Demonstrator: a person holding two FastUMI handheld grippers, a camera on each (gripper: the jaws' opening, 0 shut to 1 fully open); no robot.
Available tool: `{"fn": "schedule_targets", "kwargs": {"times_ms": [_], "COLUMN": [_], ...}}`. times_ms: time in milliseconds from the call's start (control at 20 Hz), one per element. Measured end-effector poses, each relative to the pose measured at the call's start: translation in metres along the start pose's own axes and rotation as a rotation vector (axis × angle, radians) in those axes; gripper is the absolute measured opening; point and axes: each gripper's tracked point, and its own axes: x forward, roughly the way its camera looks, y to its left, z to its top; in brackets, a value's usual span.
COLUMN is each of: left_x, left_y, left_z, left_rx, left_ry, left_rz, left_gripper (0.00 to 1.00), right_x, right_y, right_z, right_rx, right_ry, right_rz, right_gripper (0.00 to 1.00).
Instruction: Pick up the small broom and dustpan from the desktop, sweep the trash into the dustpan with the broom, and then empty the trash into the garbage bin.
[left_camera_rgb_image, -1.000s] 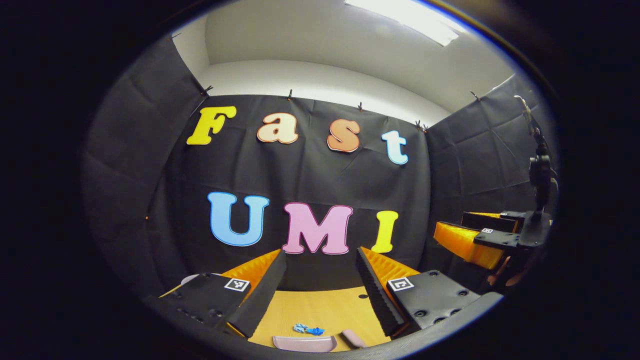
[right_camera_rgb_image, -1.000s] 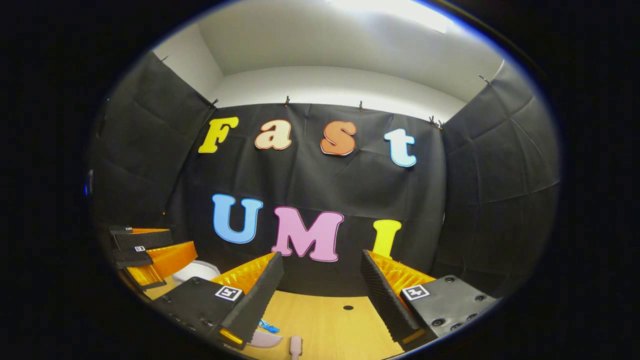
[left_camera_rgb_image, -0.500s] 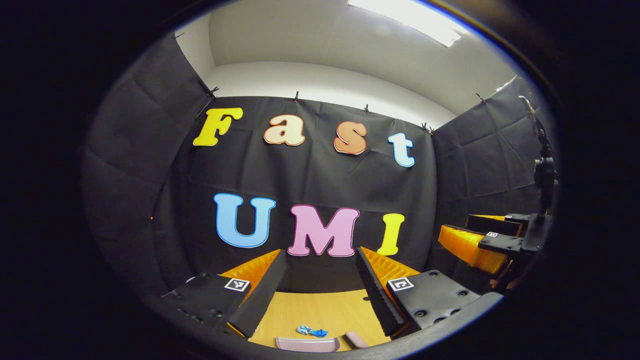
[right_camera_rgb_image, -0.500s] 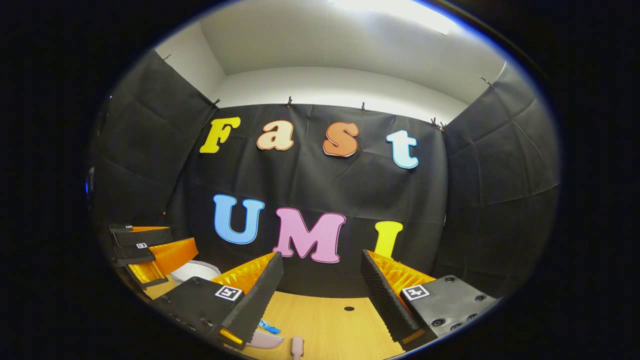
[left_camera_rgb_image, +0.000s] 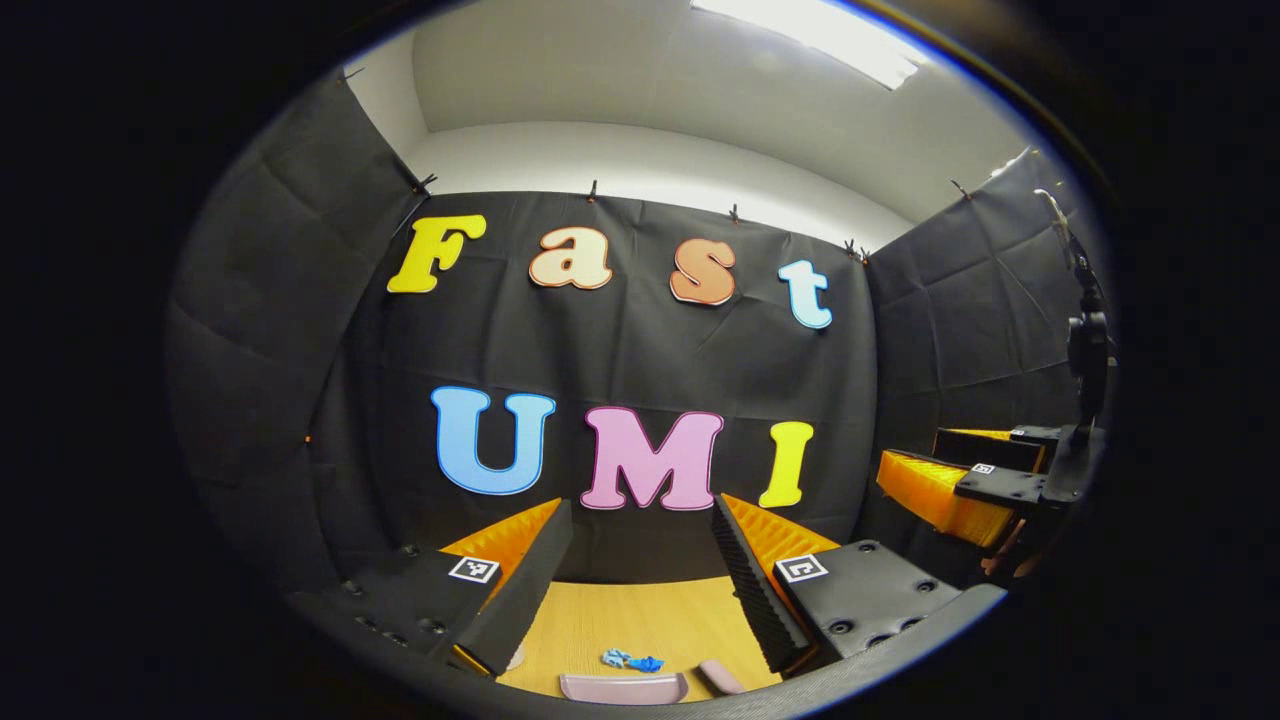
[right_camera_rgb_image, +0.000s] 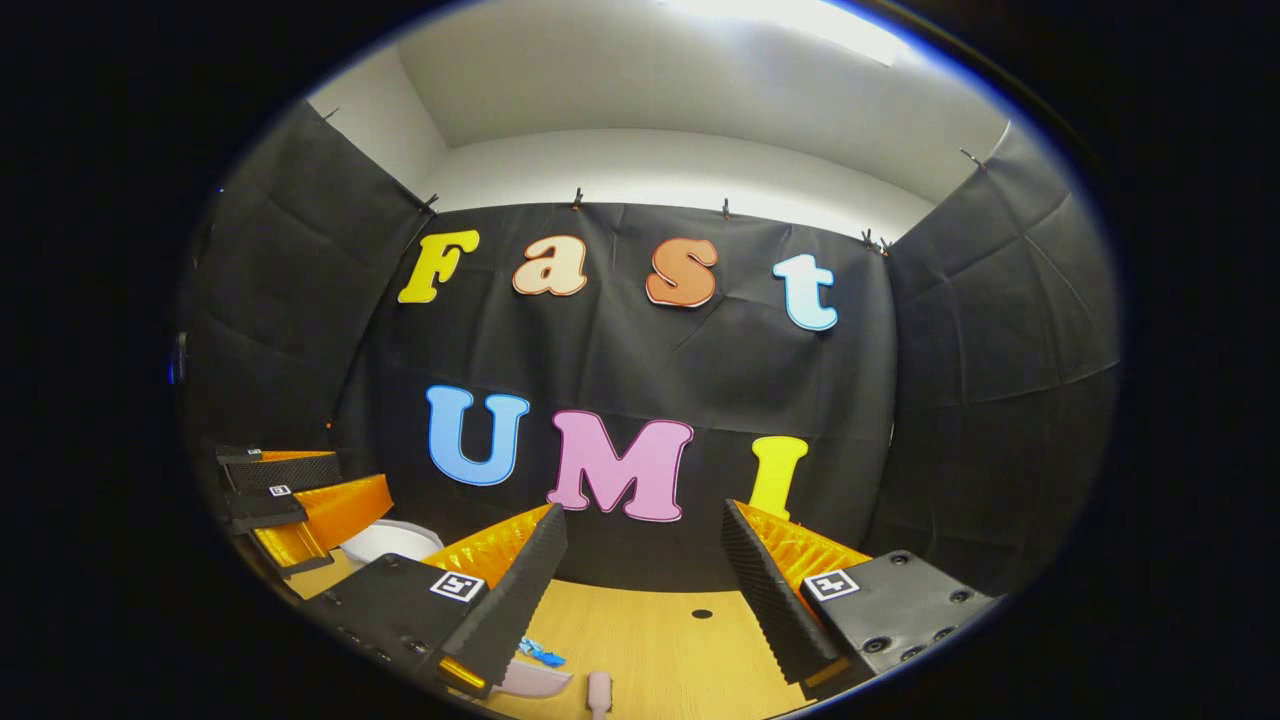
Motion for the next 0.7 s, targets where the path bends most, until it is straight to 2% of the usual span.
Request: {"fn": "schedule_targets", "kwargs": {"times_ms": [100, 350, 550, 650, 700], "left_x": [0.003, 0.008, 0.016, 0.023, 0.026], "left_y": [0.001, 0.013, 0.015, 0.01, 0.007], "left_z": [-0.008, -0.014, -0.026, -0.047, -0.06], "left_rx": [-0.009, -0.05, -0.042, -0.075, -0.103], "left_ry": [0.019, 0.047, 0.065, 0.12, 0.159], "left_rz": [-0.006, 0.013, 0.009, -0.018, -0.028], "left_gripper": [0.8, 0.83, 0.83, 0.82, 0.83], "right_x": [0.001, 0.008, 0.015, 0.02, 0.024], "right_y": [0.004, 0.008, 0.021, 0.023, 0.024], "right_z": [-0.004, -0.01, -0.02, -0.034, -0.043], "right_rx": [0.004, 0.001, 0.012, 0.005, -0.002], "right_ry": [0.012, 0.021, 0.043, 0.065, 0.08], "right_rz": [0.004, 0.005, 0.042, 0.051, 0.055], "right_gripper": [0.98, 0.99, 0.99, 1.0, 0.97]}}
